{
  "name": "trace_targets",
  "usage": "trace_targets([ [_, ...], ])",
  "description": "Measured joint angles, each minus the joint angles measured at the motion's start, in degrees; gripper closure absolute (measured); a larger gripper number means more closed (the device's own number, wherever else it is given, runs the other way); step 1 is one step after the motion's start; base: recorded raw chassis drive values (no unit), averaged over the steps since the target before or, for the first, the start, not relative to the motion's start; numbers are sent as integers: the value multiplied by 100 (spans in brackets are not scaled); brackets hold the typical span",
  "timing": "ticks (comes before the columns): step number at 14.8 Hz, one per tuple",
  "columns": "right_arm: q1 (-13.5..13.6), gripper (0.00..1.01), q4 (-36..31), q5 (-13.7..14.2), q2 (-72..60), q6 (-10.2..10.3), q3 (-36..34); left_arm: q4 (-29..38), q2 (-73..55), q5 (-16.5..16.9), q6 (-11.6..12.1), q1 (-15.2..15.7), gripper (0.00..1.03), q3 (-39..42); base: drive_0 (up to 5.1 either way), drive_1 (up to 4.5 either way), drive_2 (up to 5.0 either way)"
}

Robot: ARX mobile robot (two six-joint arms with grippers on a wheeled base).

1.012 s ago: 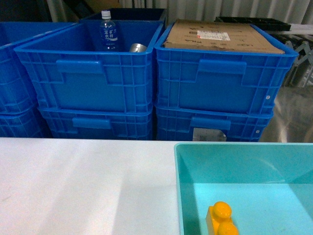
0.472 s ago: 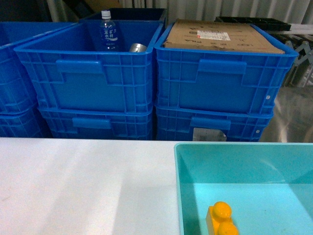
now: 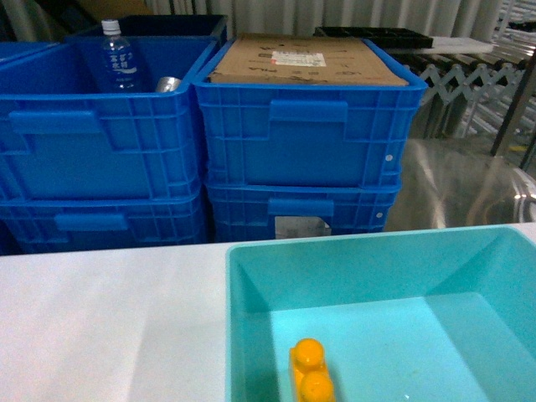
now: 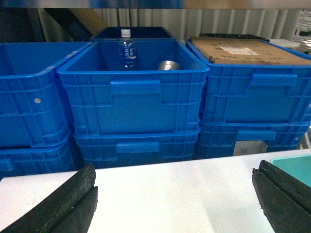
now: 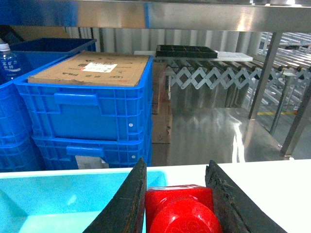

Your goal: Pick red block from blue box to shelf

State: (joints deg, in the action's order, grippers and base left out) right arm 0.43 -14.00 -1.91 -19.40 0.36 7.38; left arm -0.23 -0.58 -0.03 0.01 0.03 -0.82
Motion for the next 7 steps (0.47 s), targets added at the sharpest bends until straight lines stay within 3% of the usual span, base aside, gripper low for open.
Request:
trace_targets([
  [2,0,72,-2,-2,0,0,0,0,0,0,0,-4,5,0,-157,-157,-157],
  [7,0,72,0,-2,0,0,2,-4,0,-15,0,-4,5,0,206,-644,-90],
])
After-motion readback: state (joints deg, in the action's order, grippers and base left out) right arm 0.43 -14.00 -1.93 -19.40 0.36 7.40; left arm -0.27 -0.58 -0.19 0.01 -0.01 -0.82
